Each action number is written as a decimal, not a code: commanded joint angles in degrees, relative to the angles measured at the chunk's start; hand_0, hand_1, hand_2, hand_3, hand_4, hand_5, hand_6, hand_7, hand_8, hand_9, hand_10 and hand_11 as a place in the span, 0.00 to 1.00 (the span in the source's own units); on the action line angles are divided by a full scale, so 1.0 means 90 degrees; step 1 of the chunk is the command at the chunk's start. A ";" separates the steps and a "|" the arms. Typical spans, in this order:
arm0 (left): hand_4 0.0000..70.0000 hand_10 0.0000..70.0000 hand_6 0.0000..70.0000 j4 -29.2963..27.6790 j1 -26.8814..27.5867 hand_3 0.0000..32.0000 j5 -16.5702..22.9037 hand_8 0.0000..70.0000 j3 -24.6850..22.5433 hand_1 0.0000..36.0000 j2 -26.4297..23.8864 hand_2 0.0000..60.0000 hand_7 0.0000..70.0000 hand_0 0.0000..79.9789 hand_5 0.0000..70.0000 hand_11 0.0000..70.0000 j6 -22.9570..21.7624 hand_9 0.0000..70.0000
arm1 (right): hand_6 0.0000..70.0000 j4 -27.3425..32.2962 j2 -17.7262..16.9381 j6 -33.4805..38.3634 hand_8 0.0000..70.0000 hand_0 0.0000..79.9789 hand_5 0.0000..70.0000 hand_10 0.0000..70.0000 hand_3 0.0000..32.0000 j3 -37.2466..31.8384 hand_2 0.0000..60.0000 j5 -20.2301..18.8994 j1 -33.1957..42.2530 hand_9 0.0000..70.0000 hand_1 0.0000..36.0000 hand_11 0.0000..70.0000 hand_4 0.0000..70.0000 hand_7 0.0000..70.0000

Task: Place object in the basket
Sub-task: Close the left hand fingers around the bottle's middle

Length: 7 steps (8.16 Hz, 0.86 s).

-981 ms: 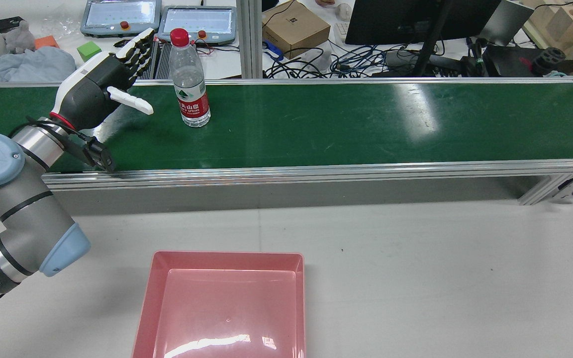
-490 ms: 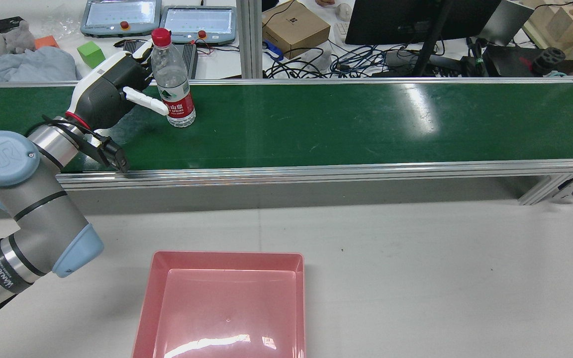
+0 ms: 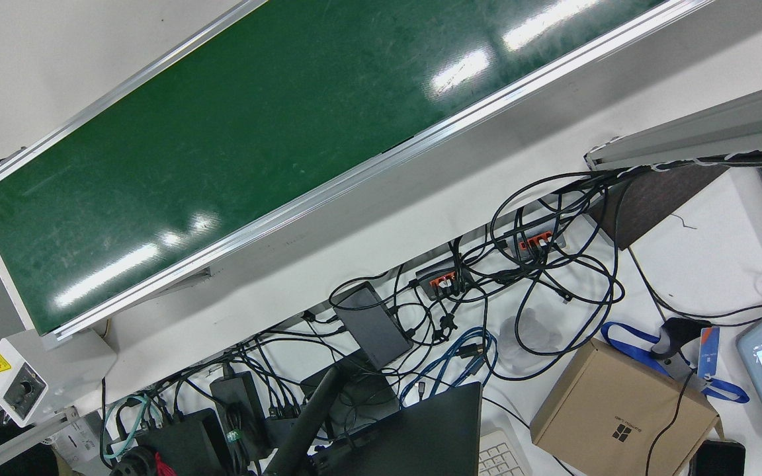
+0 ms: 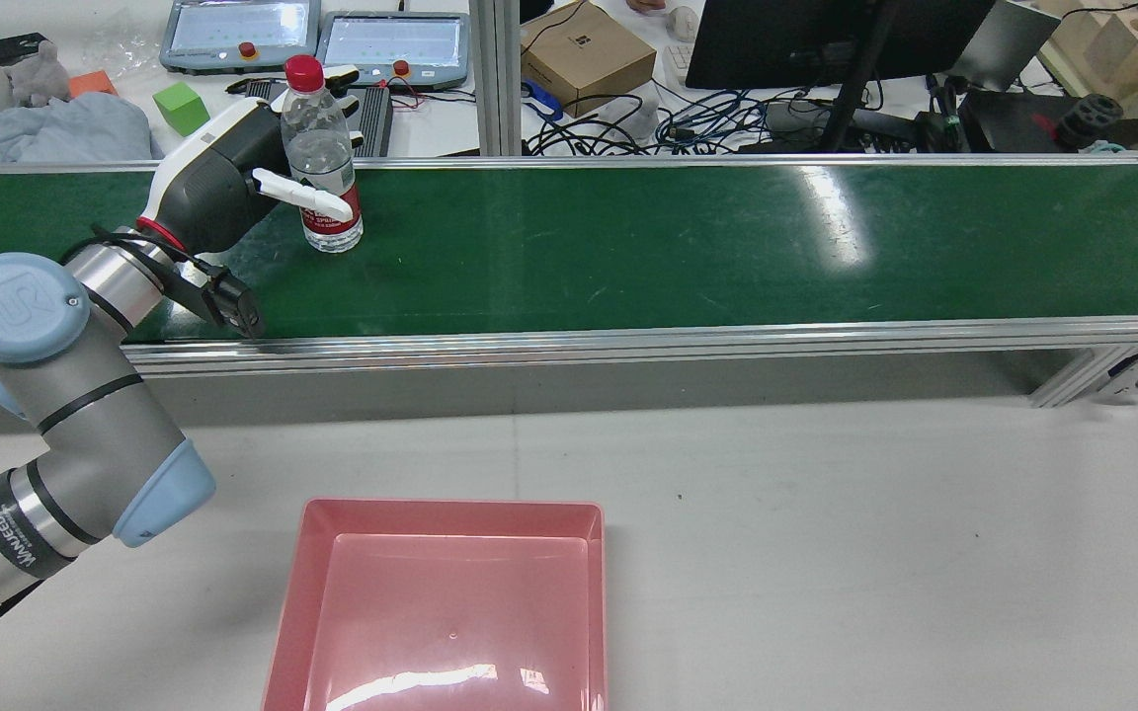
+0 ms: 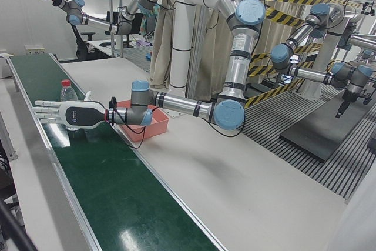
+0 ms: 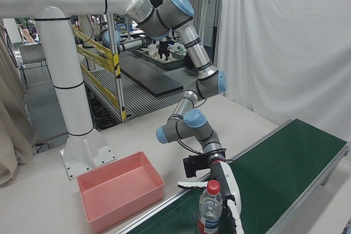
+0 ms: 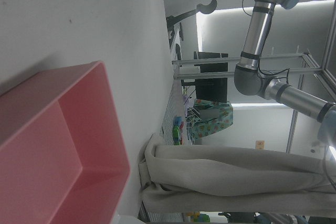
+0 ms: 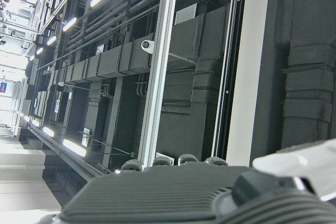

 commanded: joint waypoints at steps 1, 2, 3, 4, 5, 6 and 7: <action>1.00 0.88 0.89 0.0491 -0.0030 0.00 -0.0036 1.00 -0.0012 0.14 -0.0205 0.04 0.89 0.71 1.00 1.00 0.0025 1.00 | 0.00 0.0003 0.0000 0.0000 0.00 0.00 0.00 0.00 0.00 0.0000 0.00 -0.0006 0.0007 0.00 0.00 0.00 0.00 0.00; 1.00 0.99 1.00 0.0638 -0.0068 0.00 -0.0036 1.00 -0.0021 0.28 -0.0331 0.54 1.00 0.67 1.00 1.00 0.0025 1.00 | 0.00 0.0003 0.0000 0.0000 0.00 0.00 0.00 0.00 0.00 0.0000 0.00 0.0004 0.0007 0.00 0.00 0.00 0.00 0.00; 1.00 1.00 1.00 0.0794 -0.0098 0.00 -0.0036 1.00 -0.0079 0.38 -0.0439 0.77 1.00 0.68 1.00 1.00 0.0035 1.00 | 0.00 0.0003 0.0000 0.0000 0.00 0.00 0.00 0.00 0.00 0.0000 0.00 0.0004 0.0007 0.00 0.00 0.00 0.00 0.00; 1.00 1.00 1.00 0.0912 -0.0117 0.00 -0.0027 1.00 -0.0206 0.39 -0.0450 0.77 0.99 0.69 1.00 1.00 0.0035 1.00 | 0.00 0.0003 0.0000 0.0000 0.00 0.00 0.00 0.00 0.00 0.0000 0.00 0.0004 0.0007 0.00 0.00 0.00 0.00 0.00; 1.00 1.00 1.00 0.0981 -0.0147 0.00 -0.0007 1.00 -0.0391 0.39 -0.0440 0.78 0.97 0.69 1.00 1.00 -0.0013 1.00 | 0.00 -0.0007 0.0000 0.0000 0.00 0.00 0.00 0.00 0.00 0.0000 0.00 -0.0006 0.0007 0.00 0.00 0.00 0.00 0.00; 0.94 0.99 1.00 0.1049 -0.0157 0.00 0.0022 1.00 -0.0702 0.44 -0.0372 0.85 0.96 0.68 1.00 1.00 -0.0014 1.00 | 0.00 -0.0007 0.0000 0.0000 0.00 0.00 0.00 0.00 0.00 0.0000 0.00 0.0004 0.0007 0.00 0.00 0.00 0.00 0.00; 0.90 0.96 0.99 0.1253 -0.0137 0.00 0.0042 1.00 -0.1179 0.44 -0.0217 0.87 0.94 0.67 1.00 1.00 -0.0014 1.00 | 0.00 0.0003 0.0000 0.0000 0.00 0.00 0.00 0.00 0.00 0.0000 0.00 -0.0006 0.0007 0.00 0.00 0.00 0.00 0.00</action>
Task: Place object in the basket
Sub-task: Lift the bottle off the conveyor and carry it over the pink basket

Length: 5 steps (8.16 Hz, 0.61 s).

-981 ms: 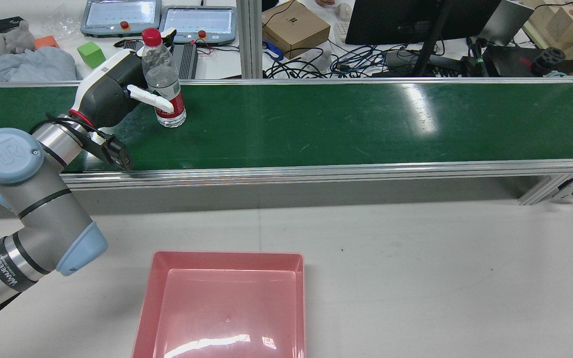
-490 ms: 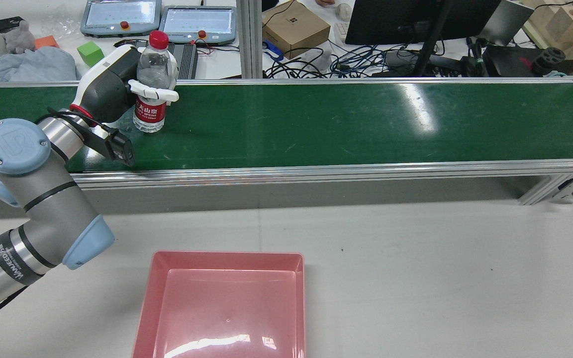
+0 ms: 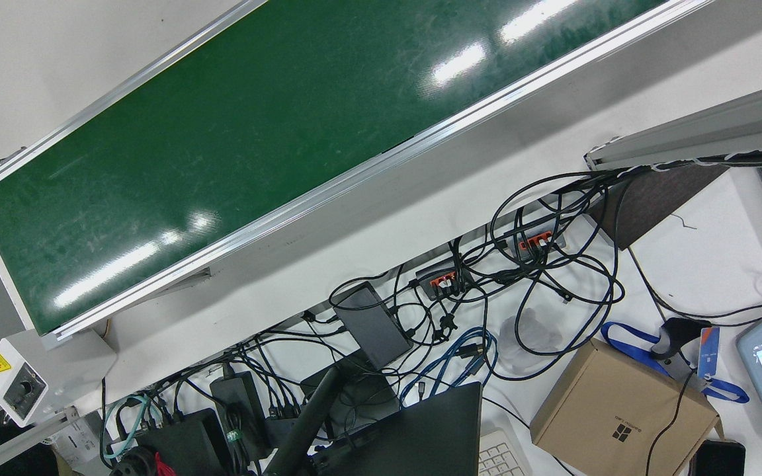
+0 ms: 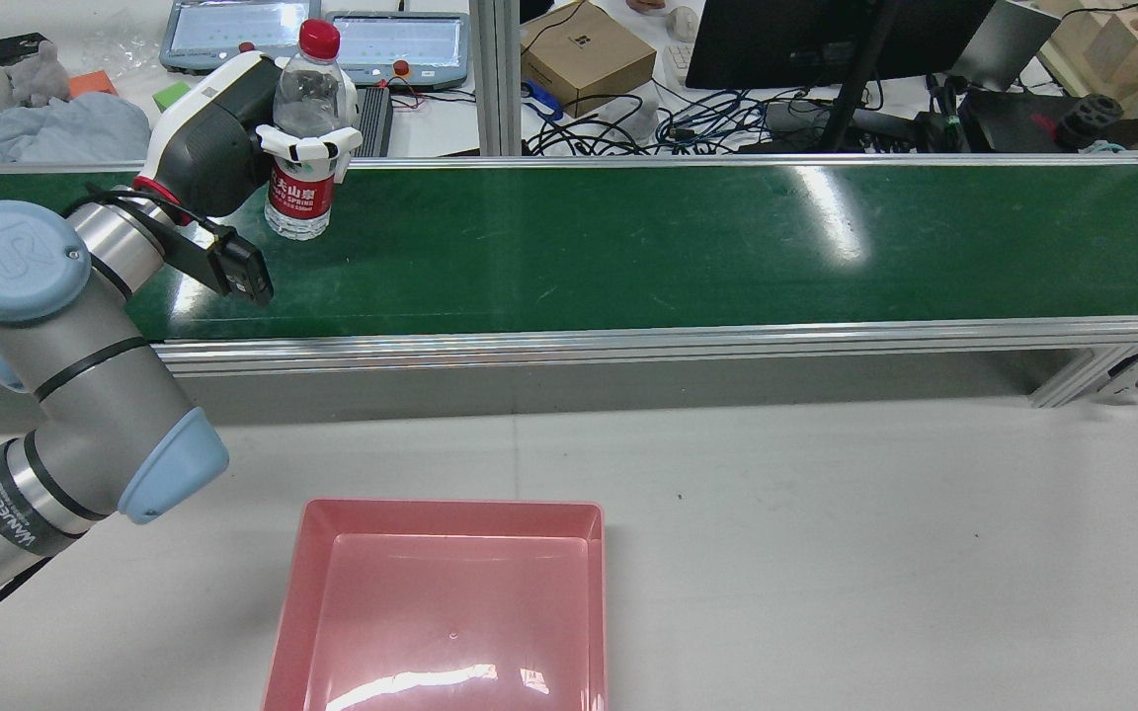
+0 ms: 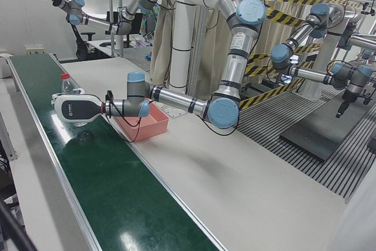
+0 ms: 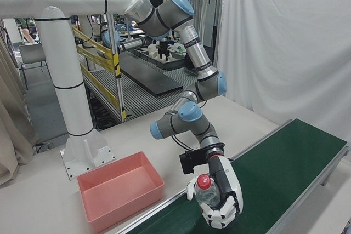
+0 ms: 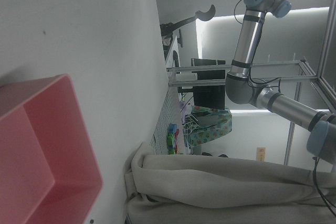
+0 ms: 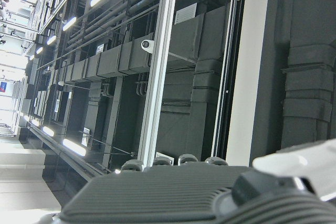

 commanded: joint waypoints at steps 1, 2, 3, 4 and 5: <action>0.83 0.92 0.94 0.0645 0.0108 0.00 0.0073 1.00 -0.1518 0.46 0.0578 0.87 0.90 0.66 0.98 1.00 -0.0003 1.00 | 0.00 0.0007 0.0000 0.0000 0.00 0.00 0.00 0.00 0.00 0.0000 0.00 0.0004 0.0000 0.00 0.00 0.00 0.00 0.00; 0.82 0.89 0.91 0.0929 0.0138 0.00 0.0073 1.00 -0.2115 0.47 0.0882 0.86 0.88 0.67 0.97 1.00 -0.0003 1.00 | 0.00 0.0007 0.0000 0.0000 0.00 0.00 0.00 0.00 0.00 0.0000 0.00 -0.0006 0.0000 0.00 0.00 0.00 0.00 0.00; 0.76 0.86 0.88 0.1067 0.0303 0.00 0.0238 1.00 -0.2585 0.47 0.1184 0.81 0.87 0.66 0.95 1.00 0.0007 1.00 | 0.00 0.0007 0.0000 0.0000 0.00 0.00 0.00 0.00 0.00 0.0000 0.00 -0.0006 0.0000 0.00 0.00 0.00 0.00 0.00; 0.71 0.83 0.83 0.1272 0.0662 0.00 0.0278 1.00 -0.3006 0.47 0.1419 0.74 0.83 0.68 0.93 1.00 0.0045 1.00 | 0.00 0.0007 0.0000 0.0000 0.00 0.00 0.00 0.00 0.00 0.0000 0.00 -0.0006 0.0000 0.00 0.00 0.00 0.00 0.00; 0.69 0.80 0.79 0.1322 0.1072 0.00 0.0278 0.97 -0.3232 0.47 0.1489 0.60 0.80 0.69 0.89 1.00 0.0055 1.00 | 0.00 0.0007 0.0000 0.0000 0.00 0.00 0.00 0.00 0.00 0.0000 0.00 0.0004 0.0000 0.00 0.00 0.00 0.00 0.00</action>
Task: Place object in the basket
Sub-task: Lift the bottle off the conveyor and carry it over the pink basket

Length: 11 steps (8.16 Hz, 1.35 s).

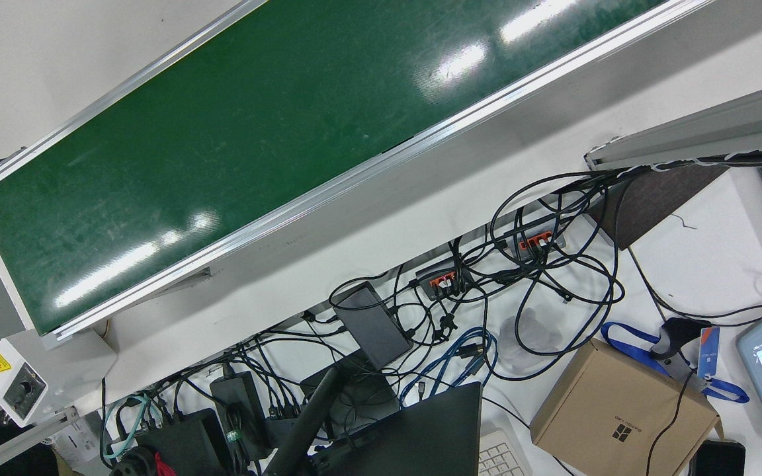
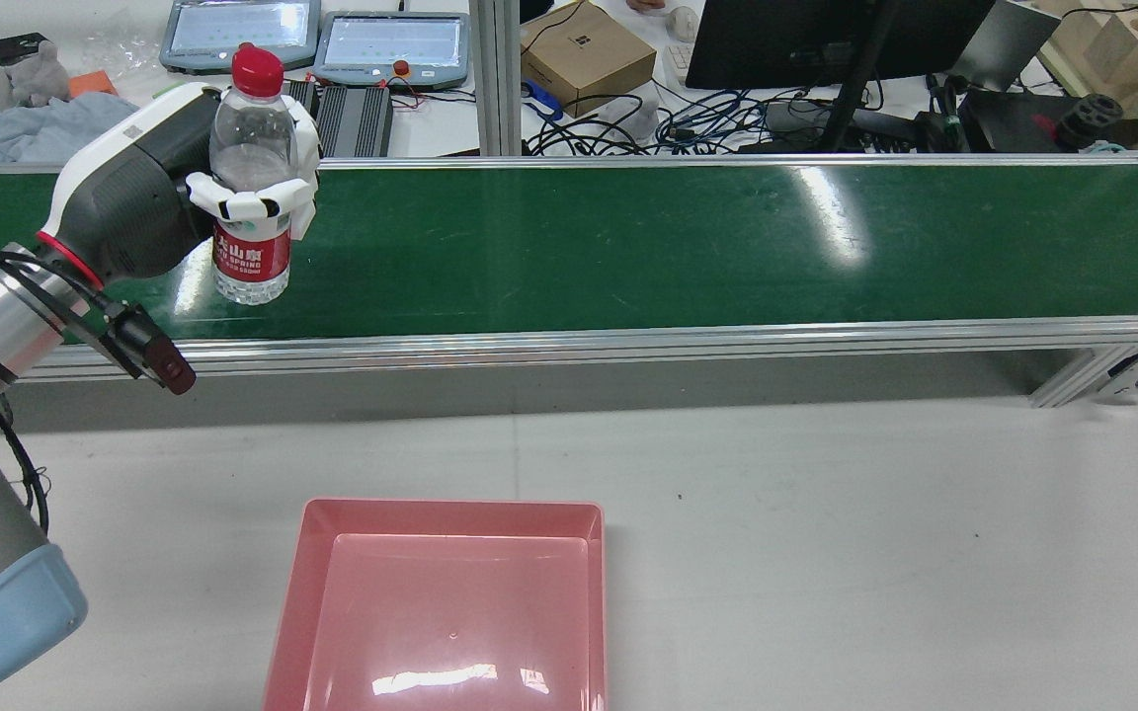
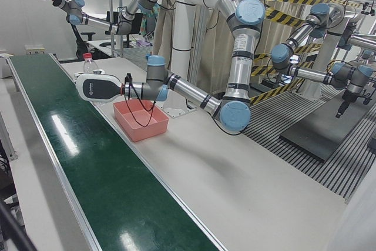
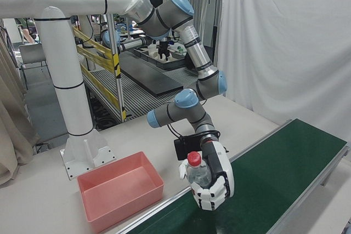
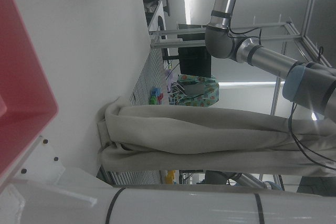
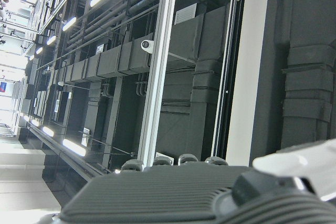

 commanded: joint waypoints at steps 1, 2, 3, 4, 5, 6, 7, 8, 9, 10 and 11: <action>0.67 0.78 0.77 0.0336 0.1080 0.00 0.0028 0.96 -0.0797 0.46 0.0360 0.55 0.77 0.70 0.87 1.00 0.0057 1.00 | 0.00 0.0000 0.0000 0.0000 0.00 0.00 0.00 0.00 0.00 0.0000 0.00 -0.0001 0.0000 0.00 0.00 0.00 0.00 0.00; 0.64 0.79 0.74 0.0346 0.1510 0.00 -0.0020 0.95 -0.0797 0.47 0.0321 0.50 0.75 0.71 0.85 1.00 0.0086 1.00 | 0.00 0.0000 0.0000 0.0000 0.00 0.00 0.00 0.00 0.00 0.0000 0.00 -0.0001 0.0000 0.00 0.00 0.00 0.00 0.00; 0.63 0.79 0.72 0.0346 0.1930 0.00 -0.0340 0.94 -0.0807 0.47 0.0215 0.47 0.74 0.72 0.84 1.00 0.0521 1.00 | 0.00 0.0000 0.0000 0.0000 0.00 0.00 0.00 0.00 0.00 0.0000 0.00 -0.0001 0.0000 0.00 0.00 0.00 0.00 0.00; 0.65 0.78 0.71 0.0356 0.2253 0.00 -0.0914 0.92 -0.0798 0.47 0.0078 0.41 0.74 0.73 0.83 1.00 0.0603 1.00 | 0.00 0.0000 0.0000 0.0000 0.00 0.00 0.00 0.00 0.00 0.0000 0.00 -0.0001 0.0000 0.00 0.00 0.00 0.00 0.00; 0.67 0.77 0.72 0.0356 0.2575 0.00 -0.1383 0.92 -0.0778 0.43 0.0067 0.41 0.75 0.71 0.84 1.00 0.0623 1.00 | 0.00 0.0000 0.0000 0.0000 0.00 0.00 0.00 0.00 0.00 0.0000 0.00 -0.0001 0.0000 0.00 0.00 0.00 0.00 0.00; 0.69 0.76 0.74 0.0356 0.2685 0.00 -0.1707 0.92 -0.0788 0.41 0.0086 0.44 0.76 0.69 0.86 1.00 0.0633 1.00 | 0.00 0.0000 0.0000 0.0000 0.00 0.00 0.00 0.00 0.00 0.0000 0.00 -0.0001 -0.0010 0.00 0.00 0.00 0.00 0.00; 0.64 0.76 0.71 0.0085 0.2715 0.00 -0.1894 0.91 -0.0759 0.44 0.0164 0.49 0.75 0.69 0.84 1.00 0.0720 1.00 | 0.00 0.0000 0.0000 0.0000 0.00 0.00 0.00 0.00 0.00 0.0000 0.00 0.0009 0.0000 0.00 0.00 0.00 0.00 0.00; 0.59 0.76 0.69 -0.0159 0.2841 0.00 -0.1915 0.90 -0.0739 0.43 0.0223 0.44 0.72 0.69 0.80 1.00 0.0934 1.00 | 0.00 0.0000 0.0000 0.0000 0.00 0.00 0.00 0.00 0.00 0.0000 0.00 -0.0001 0.0000 0.00 0.00 0.00 0.00 0.00; 0.56 0.76 0.66 -0.0248 0.2871 0.00 -0.1925 0.88 -0.0749 0.31 0.0455 0.24 0.68 0.67 0.73 1.00 0.0936 1.00 | 0.00 0.0000 0.0000 0.0000 0.00 0.00 0.00 0.00 0.00 0.0000 0.00 0.0009 -0.0010 0.00 0.00 0.00 0.00 0.00; 0.54 0.74 0.63 -0.0249 0.2871 0.00 -0.1915 0.86 -0.0807 0.29 0.0516 0.13 0.65 0.67 0.71 1.00 0.0926 1.00 | 0.00 0.0000 0.0000 0.0000 0.00 0.00 0.00 0.00 0.00 0.0000 0.00 0.0009 -0.0010 0.00 0.00 0.00 0.00 0.00; 0.54 0.71 0.62 -0.0259 0.2881 0.00 -0.1915 0.84 -0.0817 0.29 0.0516 0.07 0.64 0.68 0.70 1.00 0.0907 1.00 | 0.00 0.0000 0.0000 0.0000 0.00 0.00 0.00 0.00 0.00 0.0000 0.00 0.0009 -0.0010 0.00 0.00 0.00 0.00 0.00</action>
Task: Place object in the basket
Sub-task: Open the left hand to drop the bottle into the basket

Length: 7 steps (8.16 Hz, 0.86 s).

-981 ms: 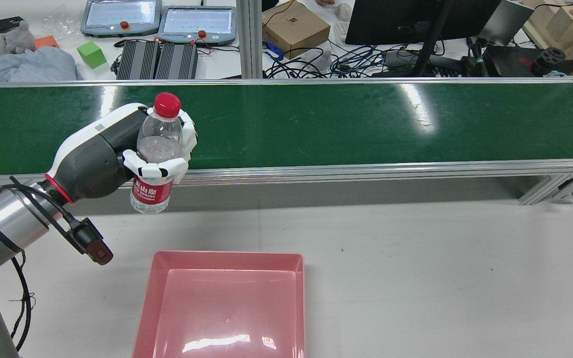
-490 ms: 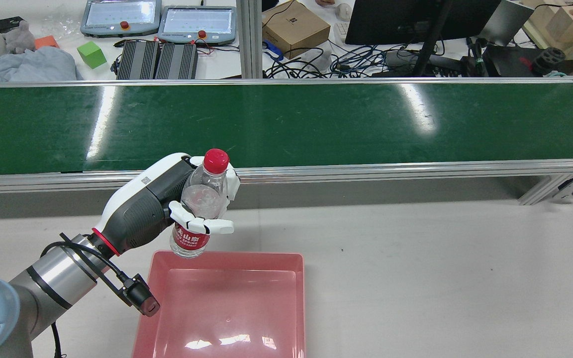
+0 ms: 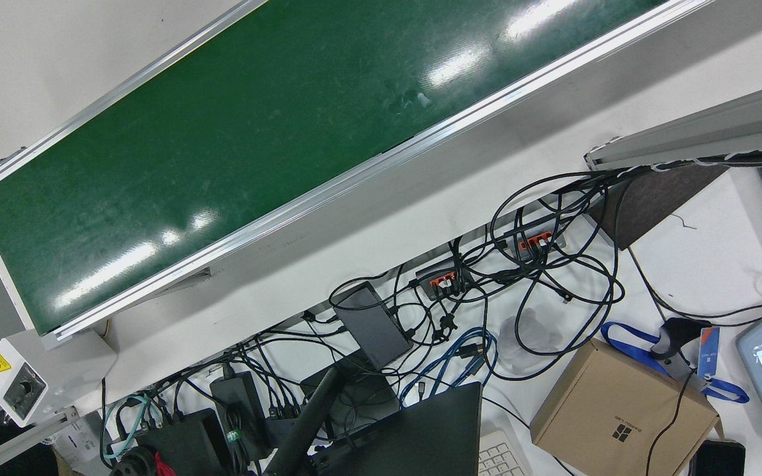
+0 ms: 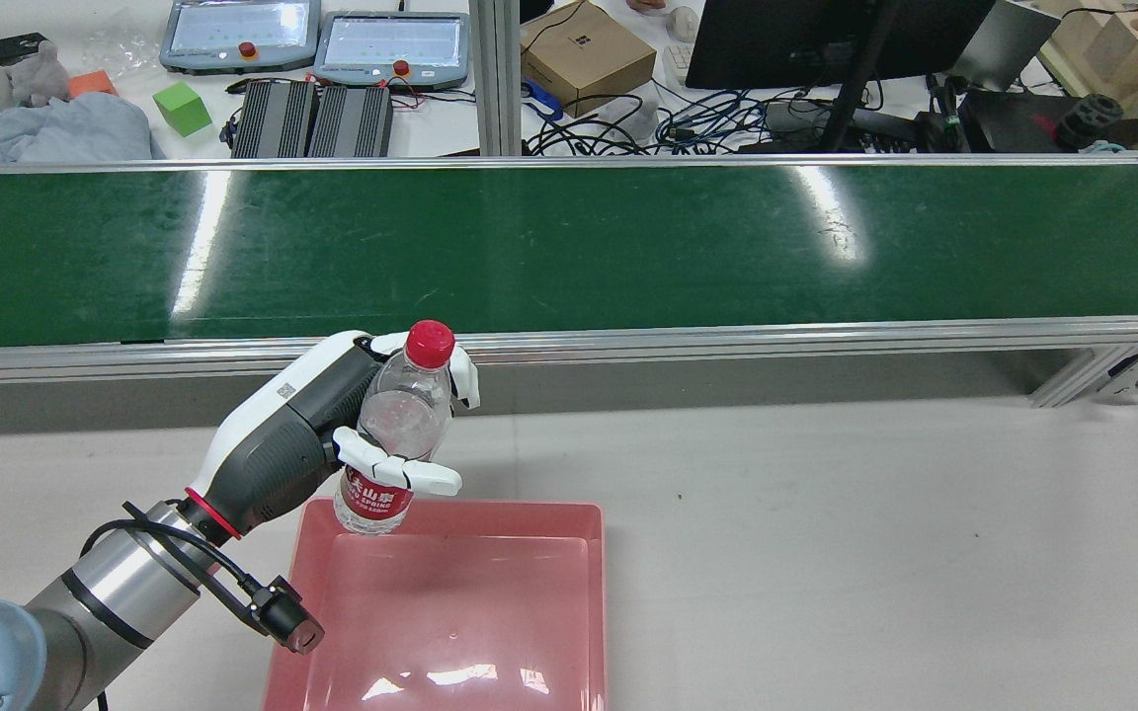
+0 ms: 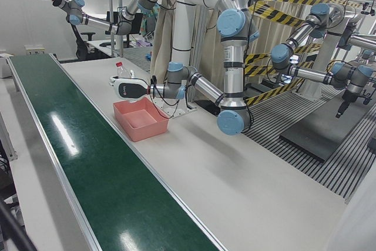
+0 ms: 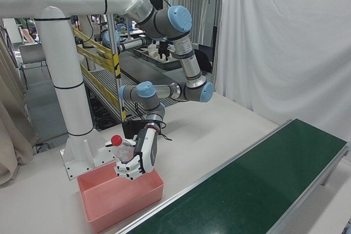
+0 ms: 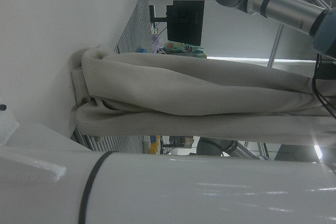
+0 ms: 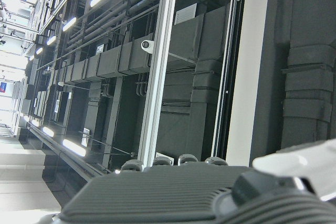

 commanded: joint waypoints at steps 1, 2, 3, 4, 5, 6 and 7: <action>0.53 0.67 0.57 -0.0180 0.0038 0.00 -0.0006 0.80 -0.0046 0.25 0.0142 0.00 0.60 0.69 0.67 0.95 0.0002 1.00 | 0.00 0.0000 0.0000 0.0000 0.00 0.00 0.00 0.00 0.00 0.0000 0.00 0.0002 0.0006 0.00 0.00 0.00 0.00 0.00; 0.47 0.61 0.45 -0.0355 0.0038 0.00 0.0004 0.69 -0.0046 0.17 0.0297 0.00 0.50 0.70 0.57 0.87 -0.0017 0.85 | 0.00 0.0000 0.0000 0.0000 0.00 0.00 0.00 0.00 0.00 0.0000 0.00 -0.0007 0.0006 0.00 0.00 0.00 0.00 0.00; 0.22 0.40 0.15 -0.0531 0.0038 0.00 0.0014 0.32 -0.0085 0.00 0.0483 0.00 0.18 0.66 0.35 0.59 -0.0027 0.39 | 0.00 0.0000 0.0000 0.0000 0.00 0.00 0.00 0.00 0.00 -0.0010 0.00 -0.0007 -0.0003 0.00 0.00 0.00 0.00 0.00; 0.13 0.33 0.09 -0.0532 0.0018 0.00 0.0024 0.24 -0.0220 0.00 0.0552 0.00 0.11 0.64 0.31 0.49 -0.0027 0.28 | 0.00 0.0000 0.0000 0.0000 0.00 0.00 0.00 0.00 0.00 0.0000 0.00 0.0002 0.0006 0.00 0.00 0.00 0.00 0.00; 0.06 0.26 0.06 -0.0349 -0.0011 0.00 0.0034 0.21 -0.0357 0.00 0.0543 0.00 0.05 0.61 0.29 0.39 -0.0008 0.24 | 0.00 0.0000 0.0000 0.0010 0.00 0.00 0.00 0.00 0.00 0.0000 0.00 -0.0007 -0.0003 0.00 0.00 0.00 0.00 0.00; 0.02 0.21 0.02 -0.0144 -0.0021 0.00 0.0034 0.15 -0.0494 0.00 0.0543 0.00 0.00 0.59 0.27 0.31 0.0022 0.19 | 0.00 0.0000 0.0000 0.0000 0.00 0.00 0.00 0.00 0.00 0.0000 0.00 0.0002 -0.0003 0.00 0.00 0.00 0.00 0.00; 0.01 0.19 0.01 -0.0132 -0.0021 0.00 0.0034 0.14 -0.0515 0.00 0.0582 0.00 0.00 0.56 0.25 0.28 0.0012 0.17 | 0.00 0.0000 0.0000 0.0000 0.00 0.00 0.00 0.00 0.00 0.0000 0.00 -0.0007 0.0006 0.00 0.00 0.00 0.00 0.00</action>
